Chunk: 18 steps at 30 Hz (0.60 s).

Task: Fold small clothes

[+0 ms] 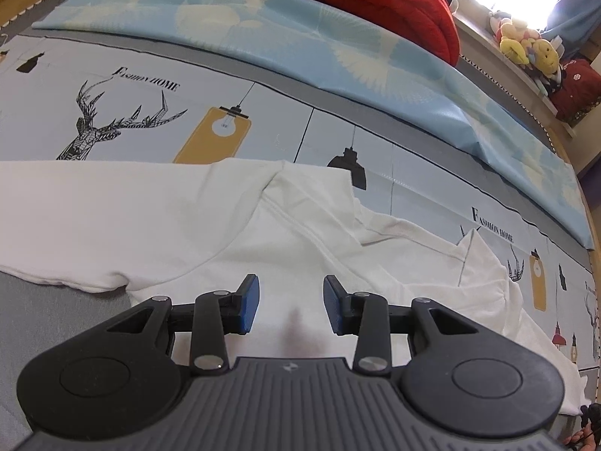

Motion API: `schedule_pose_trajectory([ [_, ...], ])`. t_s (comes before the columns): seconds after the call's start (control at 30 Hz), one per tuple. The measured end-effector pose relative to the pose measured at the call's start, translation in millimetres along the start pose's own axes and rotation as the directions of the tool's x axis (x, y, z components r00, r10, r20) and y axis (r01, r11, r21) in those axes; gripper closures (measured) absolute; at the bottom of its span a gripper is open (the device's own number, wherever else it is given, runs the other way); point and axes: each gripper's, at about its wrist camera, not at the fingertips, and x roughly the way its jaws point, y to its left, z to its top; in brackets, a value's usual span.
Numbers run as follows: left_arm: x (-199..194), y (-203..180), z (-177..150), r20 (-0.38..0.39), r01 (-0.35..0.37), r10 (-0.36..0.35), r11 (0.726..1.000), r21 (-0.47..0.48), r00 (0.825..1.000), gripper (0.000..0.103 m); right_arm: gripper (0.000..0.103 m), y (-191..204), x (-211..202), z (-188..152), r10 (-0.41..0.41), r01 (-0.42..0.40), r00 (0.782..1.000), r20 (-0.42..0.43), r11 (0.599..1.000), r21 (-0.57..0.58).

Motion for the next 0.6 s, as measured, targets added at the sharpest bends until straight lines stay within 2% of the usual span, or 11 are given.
schedule_pose_trajectory([
  [0.1, 0.7, 2.5, 1.1, -0.005, 0.004, -0.004, 1.000, -0.003, 1.000, 0.061, 0.099, -11.8, 10.5, 0.7, -0.025, 0.027, 0.998, -0.050, 0.999, 0.046],
  [0.2, 0.8, 4.3, 1.4, -0.008, 0.008, -0.008, 1.000, -0.010, 1.000, 0.061, 0.095, -14.2, 10.7, 1.7, -0.001, 0.003, 0.999, -0.054, 0.999, 0.050],
  [0.33, 0.7, 5.6, 1.0, -0.013, 0.018, -0.018, 1.000, -0.003, 1.000, 0.061, 0.094, -29.3, 8.6, 7.0, 0.035, -0.027, 0.998, -0.060, 0.992, 0.123],
  [0.43, 0.2, 8.5, 2.1, -0.014, 0.018, -0.018, 1.000, -0.004, 1.000, 0.061, 0.094, -39.3, 5.5, 10.0, 0.003, 0.003, 0.999, -0.043, 0.988, 0.157],
  [0.53, -0.2, 12.6, 4.2, -0.014, 0.015, -0.015, 1.000, -0.015, 1.000, 0.061, 0.091, -33.2, -0.8, 13.7, -0.109, 0.111, 0.994, -0.018, 0.989, 0.096],
  [0.57, -0.6, 13.2, 4.7, -0.013, 0.017, -0.017, 1.000, -0.017, 1.000, 0.061, 0.082, -28.1, -3.7, 14.8, -0.185, 0.185, 0.983, 0.000, 0.981, 0.061],
  [0.6, -1.2, 12.7, 4.8, -0.012, 0.019, -0.019, 1.000, -0.016, 1.000, 0.061, 0.077, -21.7, -7.6, 15.5, -0.293, 0.293, 0.955, 0.036, 0.956, 0.023],
])
